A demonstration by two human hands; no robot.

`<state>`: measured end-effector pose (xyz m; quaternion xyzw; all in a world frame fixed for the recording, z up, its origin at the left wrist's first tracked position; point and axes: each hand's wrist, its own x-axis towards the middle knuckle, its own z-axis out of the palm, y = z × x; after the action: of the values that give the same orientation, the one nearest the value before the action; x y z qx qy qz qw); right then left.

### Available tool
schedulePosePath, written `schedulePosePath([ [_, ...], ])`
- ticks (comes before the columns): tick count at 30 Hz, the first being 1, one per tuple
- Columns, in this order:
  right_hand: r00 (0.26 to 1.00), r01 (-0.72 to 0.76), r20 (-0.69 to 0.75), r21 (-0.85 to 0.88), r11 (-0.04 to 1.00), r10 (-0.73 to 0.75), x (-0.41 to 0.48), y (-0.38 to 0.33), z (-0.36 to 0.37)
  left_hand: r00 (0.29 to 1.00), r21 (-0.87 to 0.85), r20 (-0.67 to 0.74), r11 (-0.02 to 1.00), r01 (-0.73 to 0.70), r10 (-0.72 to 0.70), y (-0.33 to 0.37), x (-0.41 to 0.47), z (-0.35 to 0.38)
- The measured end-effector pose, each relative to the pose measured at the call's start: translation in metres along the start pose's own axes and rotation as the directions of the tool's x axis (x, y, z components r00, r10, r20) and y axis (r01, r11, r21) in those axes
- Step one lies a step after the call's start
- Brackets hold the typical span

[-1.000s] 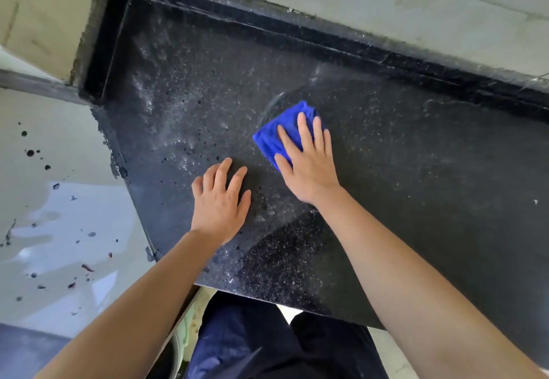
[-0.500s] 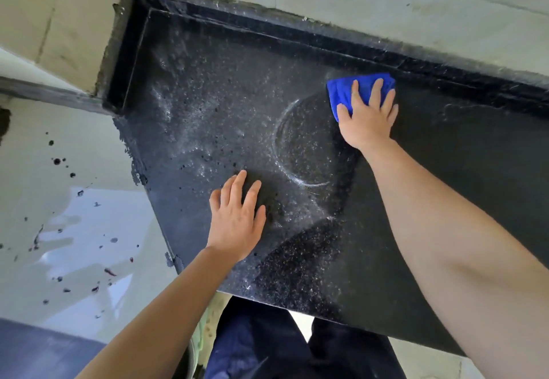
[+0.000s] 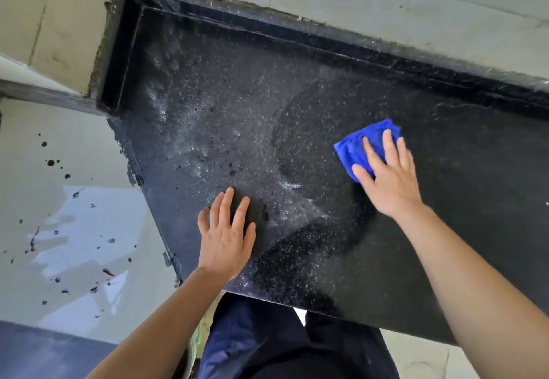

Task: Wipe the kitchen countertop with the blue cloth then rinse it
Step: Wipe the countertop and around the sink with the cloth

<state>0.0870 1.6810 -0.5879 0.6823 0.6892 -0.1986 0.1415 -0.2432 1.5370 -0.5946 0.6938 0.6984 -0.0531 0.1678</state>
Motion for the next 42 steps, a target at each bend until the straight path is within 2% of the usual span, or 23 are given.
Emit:
schedulePosePath([
  [4, 0.964, -0.262, -0.014, 0.113, 0.959, 0.265, 0.075, -0.048, -0.031, 1.0, 0.005, -0.007, 1.0, -0.029, 0.029, -0.006, -0.001, 0.001],
  [6, 0.958, -0.277, -0.031, 0.169, 0.946, 0.286, 0.105, -0.097, -0.039, 0.999, 0.015, -0.011, 0.999, -0.032, 0.032, -0.008, -0.001, 0.002],
  [7, 0.971, -0.222, -0.048, 0.168, 0.96, 0.233, 0.113, -0.124, -0.04, 0.999, 0.021, -0.015, 0.999, -0.035, 0.035, -0.008, -0.001, 0.002],
  [9, 0.997, -0.016, -0.075, 0.103, 0.995, 0.024, 0.108, -0.177, -0.032, 0.999, 0.033, -0.023, 0.999, -0.039, 0.04, -0.009, 0.0, 0.002],
  [11, 0.972, 0.228, -0.061, 0.005, 0.974, -0.227, 0.083, -0.213, -0.016, 0.999, 0.041, -0.029, 0.998, -0.041, 0.042, -0.008, 0.001, 0.002],
  [14, 0.881, 0.471, 0.005, -0.09, 0.877, -0.473, 0.043, -0.202, 0.002, 0.998, 0.033, -0.037, 0.999, -0.043, 0.044, -0.008, 0.001, 0.003],
  [16, 0.856, 0.516, 0.015, -0.104, 0.85, -0.517, 0.038, -0.162, 0.001, 0.998, 0.028, -0.04, 0.999, -0.044, 0.045, -0.008, 0.002, 0.004],
  [18, 0.916, 0.398, -0.019, -0.081, 0.914, -0.401, 0.046, -0.115, -0.007, 0.998, 0.033, -0.041, 0.999, -0.042, 0.044, -0.008, 0.002, 0.006],
  [20, 0.986, 0.16, -0.045, -0.012, 0.987, -0.16, 0.064, -0.074, -0.023, 0.998, 0.028, -0.042, 0.998, -0.05, 0.051, -0.009, 0.002, 0.007],
  [22, 1.0, -0.01, -0.022, 0.018, 1.0, 0.011, 0.091, -0.058, -0.04, 0.997, 0.027, -0.056, 0.998, -0.058, 0.059, -0.011, 0.002, 0.008],
  [24, 0.993, -0.115, 0.014, 0.049, 0.992, 0.114, 0.113, -0.066, -0.048, 0.995, 0.022, -0.067, 0.997, -0.071, 0.072, -0.013, 0.003, 0.009],
  [26, 0.98, -0.197, -0.011, 0.092, 0.976, 0.199, 0.122, -0.088, -0.044, 0.994, 0.021, -0.076, 0.997, -0.075, 0.076, -0.014, 0.002, 0.01],
  [28, 0.974, -0.205, -0.069, 0.123, 0.971, 0.214, 0.114, -0.106, -0.032, 0.994, 0.018, -0.076, 0.997, -0.075, 0.076, -0.014, 0.002, 0.01],
  [29, 0.98, -0.166, -0.093, 0.118, 0.979, 0.177, 0.102, -0.113, -0.024, 0.995, 0.016, -0.07, 0.997, -0.076, 0.077, -0.014, 0.002, 0.01],
  [32, 0.993, 0.047, -0.109, 0.051, 0.998, -0.041, 0.045, -0.122, 0.003, 0.997, 0.021, -0.036, 0.998, -0.062, 0.063, -0.013, 0.002, 0.009],
  [35, 0.962, 0.263, -0.061, -0.06, 0.963, -0.267, -0.022, -0.095, 0.03, 0.999, 0.01, 0.002, 0.999, -0.05, 0.05, -0.01, 0.003, 0.007],
  [37, 0.947, 0.319, 0.011, -0.127, 0.939, -0.321, -0.05, -0.055, 0.038, 0.999, 0.001, 0.016, 0.999, -0.043, 0.043, -0.009, 0.004, 0.007],
  [39, 0.967, 0.253, 0.035, -0.15, 0.956, -0.25, -0.06, -0.01, 0.033, 0.999, -0.004, 0.024, 0.999, -0.04, 0.04, -0.009, 0.004, 0.006],
  [42, 0.998, -0.03, 0.044, -0.071, 0.997, 0.033, -0.051, 0.032, 0.019, 0.999, 0.0, 0.025, 0.999, -0.048, 0.048, -0.01, 0.004, 0.005],
])
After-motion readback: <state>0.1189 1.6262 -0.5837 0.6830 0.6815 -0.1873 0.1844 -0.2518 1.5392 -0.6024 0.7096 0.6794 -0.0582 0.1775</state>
